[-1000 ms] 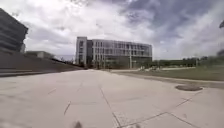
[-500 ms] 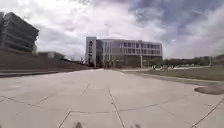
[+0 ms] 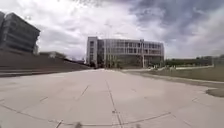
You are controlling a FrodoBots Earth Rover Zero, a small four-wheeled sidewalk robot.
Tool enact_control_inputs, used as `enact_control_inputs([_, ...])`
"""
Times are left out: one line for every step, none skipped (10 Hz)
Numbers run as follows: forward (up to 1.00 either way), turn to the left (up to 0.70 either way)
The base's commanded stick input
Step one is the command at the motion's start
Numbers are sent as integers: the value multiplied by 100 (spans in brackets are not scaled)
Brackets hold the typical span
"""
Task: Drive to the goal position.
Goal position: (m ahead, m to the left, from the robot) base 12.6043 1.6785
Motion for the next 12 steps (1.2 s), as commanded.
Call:
enact_control_inputs([70, 0])
enact_control_inputs([70, 0])
enact_control_inputs([70, 0])
enact_control_inputs([70, 0])
enact_control_inputs([70, 0])
enact_control_inputs([70, 0])
enact_control_inputs([70, 0])
enact_control_inputs([70, 0])
enact_control_inputs([70, 0])
enact_control_inputs([70, 0])
enact_control_inputs([70, 0])
enact_control_inputs([70, 0])
